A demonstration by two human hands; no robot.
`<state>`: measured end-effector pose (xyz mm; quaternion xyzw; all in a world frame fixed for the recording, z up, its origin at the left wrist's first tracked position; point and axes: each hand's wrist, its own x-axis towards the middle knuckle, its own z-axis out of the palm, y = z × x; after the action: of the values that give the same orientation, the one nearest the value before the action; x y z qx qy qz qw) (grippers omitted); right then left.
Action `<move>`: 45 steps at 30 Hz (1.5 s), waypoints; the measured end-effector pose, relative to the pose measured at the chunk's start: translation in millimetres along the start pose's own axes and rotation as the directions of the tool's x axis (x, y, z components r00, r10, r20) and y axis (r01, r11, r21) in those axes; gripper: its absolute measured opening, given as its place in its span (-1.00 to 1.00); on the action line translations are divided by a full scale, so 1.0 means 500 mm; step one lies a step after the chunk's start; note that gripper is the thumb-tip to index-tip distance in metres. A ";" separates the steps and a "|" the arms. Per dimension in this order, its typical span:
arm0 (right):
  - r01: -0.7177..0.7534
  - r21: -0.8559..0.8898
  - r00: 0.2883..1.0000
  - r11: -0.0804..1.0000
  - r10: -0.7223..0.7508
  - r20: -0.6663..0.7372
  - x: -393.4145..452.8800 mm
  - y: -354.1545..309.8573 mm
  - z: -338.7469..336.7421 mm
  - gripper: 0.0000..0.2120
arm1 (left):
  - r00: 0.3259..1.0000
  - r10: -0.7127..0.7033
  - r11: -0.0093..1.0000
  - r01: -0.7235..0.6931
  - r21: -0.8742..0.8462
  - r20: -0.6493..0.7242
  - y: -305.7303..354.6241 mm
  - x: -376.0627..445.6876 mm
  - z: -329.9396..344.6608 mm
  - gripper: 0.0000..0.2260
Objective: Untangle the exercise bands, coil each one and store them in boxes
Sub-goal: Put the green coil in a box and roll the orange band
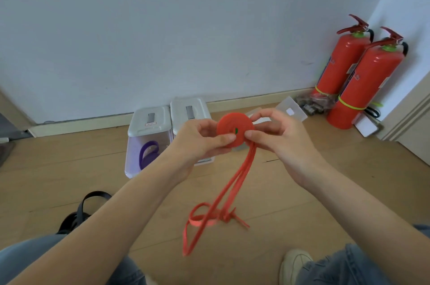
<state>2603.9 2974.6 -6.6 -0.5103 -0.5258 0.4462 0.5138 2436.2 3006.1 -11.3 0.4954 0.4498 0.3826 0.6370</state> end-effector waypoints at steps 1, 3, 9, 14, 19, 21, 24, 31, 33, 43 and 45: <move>0.054 -0.100 0.998 0.993 -0.052 0.027 0.001 -0.003 -0.003 -0.80 | 0.998 -0.027 0.997 0.022 0.079 0.059 0.003 -0.002 -0.003 -0.79; 0.161 -0.300 0.985 0.940 -0.133 0.111 0.004 -0.009 -0.005 -0.73 | 0.980 -0.078 0.972 0.034 0.231 0.185 0.009 -0.004 -0.009 -0.81; 0.236 -0.363 0.965 0.901 -0.173 0.198 0.006 -0.012 -0.001 -0.67 | 0.980 -0.040 0.966 -0.013 0.260 0.196 0.007 -0.004 -0.009 -0.85; 0.025 -0.057 0.997 0.998 -0.021 0.078 0.015 -0.009 -0.019 -0.78 | 0.988 0.011 1.000 -0.012 0.006 0.153 0.018 0.003 -0.019 -0.81; 0.005 -0.019 1.000 1.000 -0.004 0.027 0.011 0.000 -0.007 -0.83 | 0.995 0.019 0.984 -0.002 -0.179 0.095 0.007 0.003 -0.008 -0.84; 0.018 -0.048 1.000 0.999 -0.017 0.016 0.008 0.003 -0.009 -0.82 | 0.994 0.013 0.986 0.006 -0.165 0.111 -0.004 0.001 -0.001 -0.82; 0.091 -0.192 0.995 0.977 -0.080 0.063 0.008 0.001 -0.013 -0.79 | 0.988 -0.006 0.997 -0.005 0.074 0.154 -0.001 0.003 -0.009 -0.80; 0.272 -0.449 0.955 0.852 -0.182 0.233 0.003 -0.002 -0.006 -0.68 | 0.953 -0.046 0.944 -0.056 0.325 0.299 0.008 -0.002 -0.020 -0.84; 0.209 -0.376 0.973 0.903 -0.152 0.175 0.007 -0.002 -0.011 -0.72 | 0.964 0.003 0.954 -0.082 0.287 0.268 0.011 0.000 -0.024 -0.85; -0.066 0.123 0.997 0.990 0.059 0.057 0.006 0.004 -0.002 -0.77 | 0.997 0.057 0.977 -0.043 -0.208 0.061 0.002 0.009 -0.013 -0.80; -0.039 0.056 0.999 0.998 0.037 0.027 0.006 0.004 -0.007 -0.77 | 0.996 0.061 0.975 -0.045 -0.217 0.069 -0.006 0.007 -0.008 -0.80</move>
<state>2607.9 2977.4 -8.3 -0.4994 -0.5098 0.4774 0.5127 2433.6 3010.0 -15.2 0.4495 0.3682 0.4268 0.6930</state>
